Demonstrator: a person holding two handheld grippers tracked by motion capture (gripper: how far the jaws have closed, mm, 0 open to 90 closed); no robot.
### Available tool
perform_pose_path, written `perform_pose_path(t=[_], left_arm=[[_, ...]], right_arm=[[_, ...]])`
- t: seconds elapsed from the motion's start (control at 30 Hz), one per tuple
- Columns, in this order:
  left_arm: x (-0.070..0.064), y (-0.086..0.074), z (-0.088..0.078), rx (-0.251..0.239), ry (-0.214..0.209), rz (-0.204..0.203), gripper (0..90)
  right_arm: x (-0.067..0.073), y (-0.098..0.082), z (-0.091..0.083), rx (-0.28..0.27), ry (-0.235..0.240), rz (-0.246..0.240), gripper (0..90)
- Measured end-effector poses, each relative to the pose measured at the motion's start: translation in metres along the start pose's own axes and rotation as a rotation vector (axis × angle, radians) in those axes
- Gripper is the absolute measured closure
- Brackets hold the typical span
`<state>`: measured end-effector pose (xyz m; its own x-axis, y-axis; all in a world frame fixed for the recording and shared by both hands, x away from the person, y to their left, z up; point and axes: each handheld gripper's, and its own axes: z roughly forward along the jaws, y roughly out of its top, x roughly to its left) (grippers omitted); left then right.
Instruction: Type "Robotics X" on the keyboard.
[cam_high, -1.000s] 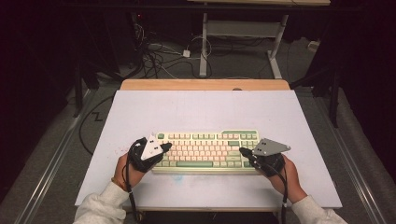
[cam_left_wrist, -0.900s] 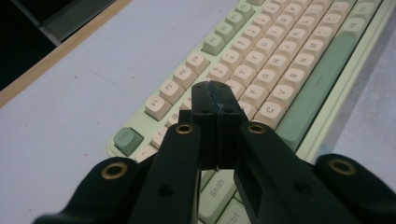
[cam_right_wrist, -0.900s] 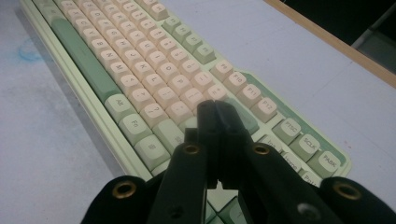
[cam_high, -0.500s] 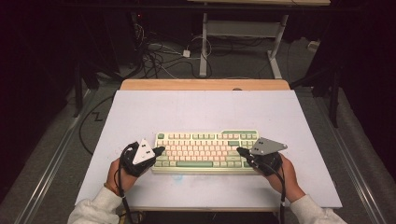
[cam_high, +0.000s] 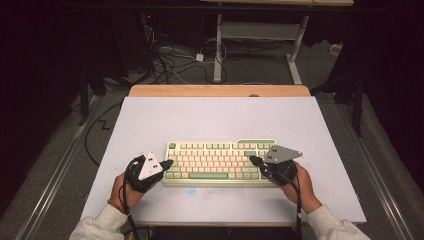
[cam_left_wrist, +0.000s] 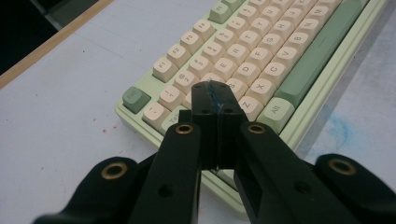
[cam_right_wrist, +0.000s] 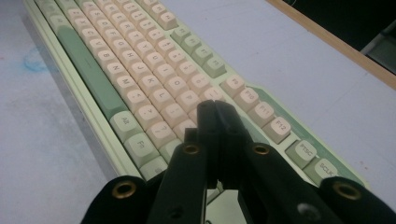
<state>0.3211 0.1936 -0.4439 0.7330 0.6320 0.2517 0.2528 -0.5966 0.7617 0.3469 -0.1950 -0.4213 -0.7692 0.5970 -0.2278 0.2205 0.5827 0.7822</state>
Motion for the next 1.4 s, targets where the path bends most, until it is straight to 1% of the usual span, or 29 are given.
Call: perform_pose_path(t=[0.33,0.43,0.5,0.57,0.67,0.73,0.83,1.07,1.4], left_arm=[[-0.001,0.0,0.002,0.014,-0.009,0.007,87.7],[-0.001,0.0,0.002,0.014,-0.013,0.006,87.7],[-0.001,-0.001,0.002,0.004,-0.018,0.003,87.7],[0.0,-0.001,0.002,0.007,-0.018,0.005,87.7],[0.0,-0.001,0.003,0.011,-0.019,0.005,87.7],[-0.001,-0.001,0.003,0.012,-0.021,0.005,87.7],[-0.001,-0.001,0.003,0.011,-0.022,0.007,87.6],[-0.001,-0.001,0.004,0.013,-0.027,0.005,87.7],[-0.001,-0.001,0.005,0.014,-0.033,0.004,87.7]], right_arm=[[0.001,0.009,0.011,0.001,0.024,-0.003,90.0],[0.002,0.012,0.015,0.0,0.043,-0.012,90.0],[0.002,0.012,0.018,0.008,0.049,-0.015,90.0],[0.001,0.013,0.02,0.011,0.049,-0.009,90.0],[0.0,0.014,0.022,0.012,0.048,-0.015,90.0],[0.001,0.015,0.024,0.014,0.047,-0.013,90.0],[0.003,0.016,0.028,0.02,0.05,-0.025,90.0],[0.006,0.019,0.034,0.024,0.058,-0.027,90.0],[0.012,0.028,0.045,0.041,0.07,-0.054,90.0]])
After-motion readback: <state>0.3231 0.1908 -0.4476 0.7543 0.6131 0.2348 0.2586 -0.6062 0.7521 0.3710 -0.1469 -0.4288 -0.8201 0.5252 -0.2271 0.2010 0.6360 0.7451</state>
